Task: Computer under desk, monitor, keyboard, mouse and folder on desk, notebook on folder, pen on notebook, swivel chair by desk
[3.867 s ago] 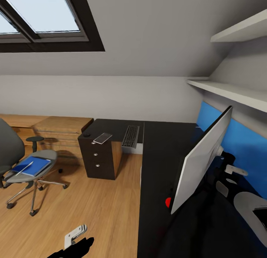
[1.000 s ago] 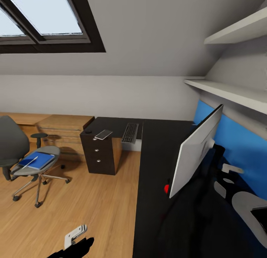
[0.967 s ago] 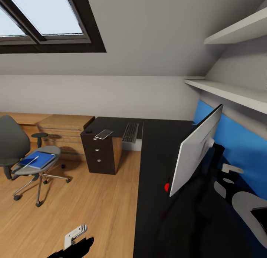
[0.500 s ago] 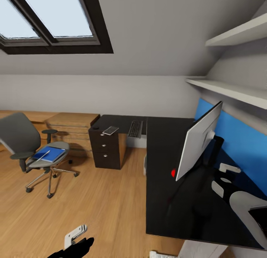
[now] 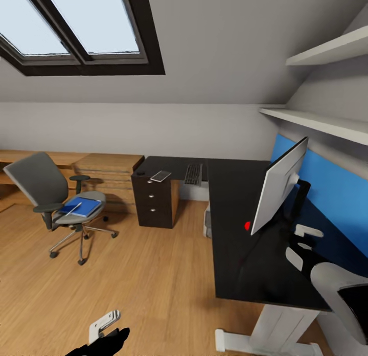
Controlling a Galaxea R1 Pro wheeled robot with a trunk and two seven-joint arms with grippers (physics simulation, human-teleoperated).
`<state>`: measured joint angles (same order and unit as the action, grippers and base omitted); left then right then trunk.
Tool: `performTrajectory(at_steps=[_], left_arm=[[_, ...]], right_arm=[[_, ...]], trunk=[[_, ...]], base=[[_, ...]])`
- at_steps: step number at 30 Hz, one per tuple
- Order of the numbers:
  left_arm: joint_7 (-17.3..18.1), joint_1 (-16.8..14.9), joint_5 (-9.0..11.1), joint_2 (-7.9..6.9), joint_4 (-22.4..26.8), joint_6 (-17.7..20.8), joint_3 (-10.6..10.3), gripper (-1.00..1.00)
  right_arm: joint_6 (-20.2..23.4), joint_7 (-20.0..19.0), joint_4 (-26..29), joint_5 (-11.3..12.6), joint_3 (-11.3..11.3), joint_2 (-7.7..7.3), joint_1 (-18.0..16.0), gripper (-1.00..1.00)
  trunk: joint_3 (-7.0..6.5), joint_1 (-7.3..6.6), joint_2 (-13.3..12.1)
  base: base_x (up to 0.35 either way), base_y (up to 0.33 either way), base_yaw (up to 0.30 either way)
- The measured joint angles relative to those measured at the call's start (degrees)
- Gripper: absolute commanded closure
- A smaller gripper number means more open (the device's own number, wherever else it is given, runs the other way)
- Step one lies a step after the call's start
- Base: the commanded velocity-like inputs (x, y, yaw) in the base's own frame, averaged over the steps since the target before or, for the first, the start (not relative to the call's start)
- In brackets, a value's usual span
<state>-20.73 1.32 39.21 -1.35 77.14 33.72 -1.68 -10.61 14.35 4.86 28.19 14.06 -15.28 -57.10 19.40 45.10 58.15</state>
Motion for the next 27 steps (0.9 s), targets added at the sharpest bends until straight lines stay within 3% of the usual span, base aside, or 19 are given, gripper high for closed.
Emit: performTrajectory(at_steps=[4, 6, 8, 10, 16, 17, 19, 22, 24, 27], left_arm=[[-0.1, 0.0, 0.0, -0.05, 0.0, 0.0, 0.0, -1.00], [-0.2, 0.0, 0.0, -0.07, -0.1, 0.0, 0.0, -1.00], [-0.2, 0.0, -0.1, -0.09, -0.1, 0.0, 0.0, -1.00], [-0.2, 0.0, -0.2, -0.09, -0.2, 0.0, 0.0, -1.00], [-0.2, 0.0, -1.1, -0.09, -0.2, 0.0, 0.0, -1.00], [-0.2, 0.0, -1.7, -0.03, -0.2, 0.0, 0.0, -1.00], [-0.2, 0.0, -1.8, 0.03, -0.2, 0.0, 0.0, -1.00], [-0.2, 0.0, -1.8, 0.05, -0.2, -0.1, -0.1, -1.00], [-0.2, 0.0, -1.8, 0.07, -0.2, -0.1, -0.1, -1.00], [-0.2, 0.0, -1.8, 0.08, -0.2, -0.4, -0.1, -1.00]], right_arm=[[5.1, -0.1, 3.9, 0.2, -0.3, 0.18, 0.0, -1.00], [9.9, -0.2, 7.3, 0.7, -0.6, 0.16, 0.1, -1.00], [17.6, -0.5, 12.5, 2.4, -0.9, -0.03, 0.6, -1.00], [20.8, -0.6, 16.1, 3.7, -1.0, -0.26, 1.5, -1.00], [23.6, -0.6, 25.4, 5.2, -1.1, -0.96, 6.1, -1.00], [26.4, 0.5, 38.6, 5.6, -1.1, -2.41, 13.4, -1.00], [27.5, 2.6, 45.6, 5.7, -1.2, -2.77, 17.0, -1.00], [28.0, 5.9, 50.0, 5.8, -1.2, -2.90, 18.9, -1.00], [28.2, 12.3, 56.0, 6.0, -1.1, -2.86, 21.5, -1.00], [28.2, 15.4, 61.8, 6.1, -1.1, -2.84, 24.3, -1.00]], trunk=[[0.00, 0.00, 0.0], [0.00, -0.01, 0.0], [0.00, -0.01, 0.0], [0.00, -0.01, 0.0], [0.00, -0.01, 0.0], [0.00, -0.01, 0.0], [0.00, -0.01, 0.0], [0.00, -0.01, 0.0], [0.00, -0.01, 0.0], [0.00, -0.01, 0.0]], base=[[-0.029, 0.025, 0.000], [-0.011, 0.010, 0.000], [-0.004, 0.003, 0.000], [-0.002, 0.002, 0.000], [0.000, 0.000, 0.000], [0.000, 0.000, 0.000], [0.000, 0.000, 0.000], [0.000, 0.000, 0.000], [0.000, 0.000, 0.000], [0.000, 0.000, 0.000]])
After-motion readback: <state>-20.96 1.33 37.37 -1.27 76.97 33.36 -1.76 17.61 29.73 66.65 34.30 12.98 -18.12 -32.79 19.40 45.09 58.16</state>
